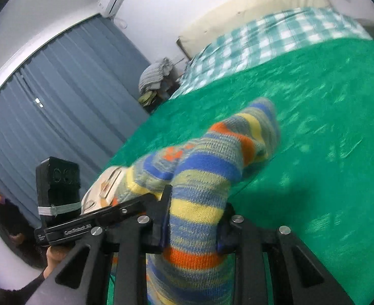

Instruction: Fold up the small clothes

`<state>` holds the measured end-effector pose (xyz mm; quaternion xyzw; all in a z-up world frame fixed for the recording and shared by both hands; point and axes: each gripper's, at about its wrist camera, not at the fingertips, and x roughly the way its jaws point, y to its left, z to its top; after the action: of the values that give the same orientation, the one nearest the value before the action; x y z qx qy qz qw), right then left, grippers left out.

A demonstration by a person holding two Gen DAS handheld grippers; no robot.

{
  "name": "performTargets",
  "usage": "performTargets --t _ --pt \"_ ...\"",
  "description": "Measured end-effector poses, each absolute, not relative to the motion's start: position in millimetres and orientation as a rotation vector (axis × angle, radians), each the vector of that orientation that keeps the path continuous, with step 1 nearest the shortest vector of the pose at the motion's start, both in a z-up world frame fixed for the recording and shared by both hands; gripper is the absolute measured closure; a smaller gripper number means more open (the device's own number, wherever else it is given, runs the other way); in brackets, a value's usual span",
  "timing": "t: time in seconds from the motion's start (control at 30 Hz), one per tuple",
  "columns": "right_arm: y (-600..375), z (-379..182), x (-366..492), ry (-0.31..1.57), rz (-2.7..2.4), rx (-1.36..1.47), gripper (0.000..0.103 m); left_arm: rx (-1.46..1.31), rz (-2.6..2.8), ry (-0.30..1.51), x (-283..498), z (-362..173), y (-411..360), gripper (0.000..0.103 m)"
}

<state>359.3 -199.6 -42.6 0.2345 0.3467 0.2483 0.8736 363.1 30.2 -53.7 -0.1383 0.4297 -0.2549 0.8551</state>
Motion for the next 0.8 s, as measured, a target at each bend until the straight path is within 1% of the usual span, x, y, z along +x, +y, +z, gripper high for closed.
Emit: performTargets --t 0.03,0.07,0.1,0.13,0.23,0.3,0.4,0.5,0.53,0.6,0.8 --pt "-209.2 -52.9 355.9 0.763 0.457 0.475 0.056 -0.263 -0.477 0.945 359.7 -69.5 27.8 0.021" --pt "-215.6 -65.5 352.2 0.82 0.385 0.445 0.041 -0.232 -0.421 0.976 351.5 -83.2 28.3 0.021" --pt "-223.2 -85.3 339.0 0.916 0.256 0.374 0.012 -0.177 -0.375 1.012 336.1 -98.8 29.2 0.024" --pt "-227.9 -96.4 322.8 0.956 0.193 0.318 0.007 -0.121 -0.355 1.026 320.1 -108.7 25.4 0.024" --pt "-232.0 -114.4 261.1 1.01 0.089 0.178 0.006 0.046 -0.265 0.978 249.1 -113.1 24.5 0.02" --pt "-231.9 -115.2 223.7 1.017 0.055 0.159 0.006 0.135 -0.209 0.93 204.3 -103.6 22.1 0.01" --pt "-215.9 -91.2 176.8 0.982 0.02 0.136 0.006 0.187 -0.131 0.834 158.9 -70.5 21.0 0.005" --pt "-198.7 -54.7 136.9 0.912 0.016 0.088 0.003 0.118 -0.106 0.786 132.7 -28.2 25.4 0.001" --pt "-193.8 -41.1 123.5 0.887 0.016 0.067 0.002 0.101 -0.088 0.775 125.8 -18.7 28.4 0.001" --pt "-184.5 -17.1 97.7 0.84 0.011 0.039 0.002 0.076 -0.045 0.751 112.6 -5.9 32.7 0.001" --pt "-169.0 21.3 51.8 0.785 -0.032 -0.039 0.001 0.046 -0.001 0.863 89.8 3.4 33.4 0.001"
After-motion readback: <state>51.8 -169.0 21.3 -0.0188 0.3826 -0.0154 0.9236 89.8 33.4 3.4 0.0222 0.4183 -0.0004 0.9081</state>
